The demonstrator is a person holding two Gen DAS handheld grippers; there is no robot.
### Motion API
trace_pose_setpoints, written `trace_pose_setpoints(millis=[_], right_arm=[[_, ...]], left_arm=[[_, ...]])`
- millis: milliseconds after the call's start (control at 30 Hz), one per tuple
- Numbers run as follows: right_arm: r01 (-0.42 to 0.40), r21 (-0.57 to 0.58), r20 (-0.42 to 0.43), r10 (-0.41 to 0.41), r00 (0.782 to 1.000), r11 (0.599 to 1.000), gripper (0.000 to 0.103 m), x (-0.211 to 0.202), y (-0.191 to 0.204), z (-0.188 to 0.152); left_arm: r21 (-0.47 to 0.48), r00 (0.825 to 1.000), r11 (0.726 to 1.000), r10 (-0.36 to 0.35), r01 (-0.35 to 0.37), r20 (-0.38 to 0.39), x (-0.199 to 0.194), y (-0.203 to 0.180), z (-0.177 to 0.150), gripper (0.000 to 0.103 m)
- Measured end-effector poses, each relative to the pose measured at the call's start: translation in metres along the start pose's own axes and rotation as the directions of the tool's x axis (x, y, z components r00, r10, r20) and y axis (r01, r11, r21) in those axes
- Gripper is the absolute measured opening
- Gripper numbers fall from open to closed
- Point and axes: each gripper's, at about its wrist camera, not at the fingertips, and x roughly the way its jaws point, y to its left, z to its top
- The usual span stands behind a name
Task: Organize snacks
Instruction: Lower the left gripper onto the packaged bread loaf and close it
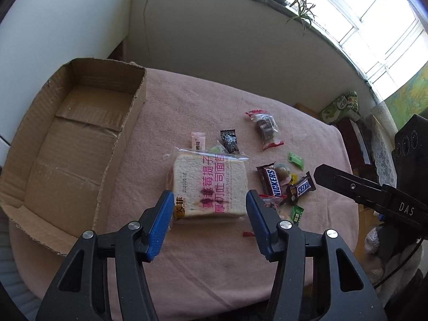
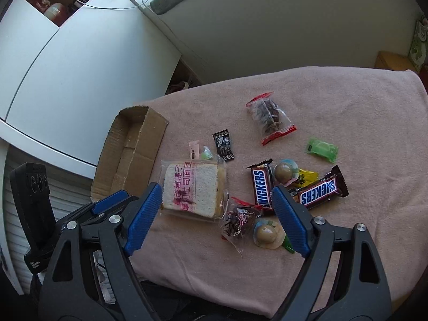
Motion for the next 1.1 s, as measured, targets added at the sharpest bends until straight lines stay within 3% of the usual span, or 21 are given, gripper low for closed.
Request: trace_pose_setpoints(millis=[167,367,900,1100], right_arm=[[-0.07,0.04,-0.077,0.073,0.994,0.997,0.076,0.032,0.002,-0.001],[-0.067,0.052,-0.16,0.074,0.984,0.996,0.064,0.069,0.004,0.003],[-0.077,0.134,-0.259,0.11,0.96,0.988,0.06,0.118,-0.006,0.008],[-0.067,0.125,-0.268,0.098,0.958,0.99,0.06,0.126,-0.006,0.005]], left_arm=[[-0.006,0.998,1.0,0.021,-0.021,-0.059,0.016,0.015,0.001,0.054],[-0.012,0.996,0.999,0.034,-0.035,-0.084,0.034,0.025,0.005,0.054],[-0.048,0.992,0.999,0.018,-0.024,-0.123,0.067,0.039,0.007,0.054],[-0.015,0.993,1.0,0.025,-0.026,-0.114,0.071,0.035,0.01,0.054]])
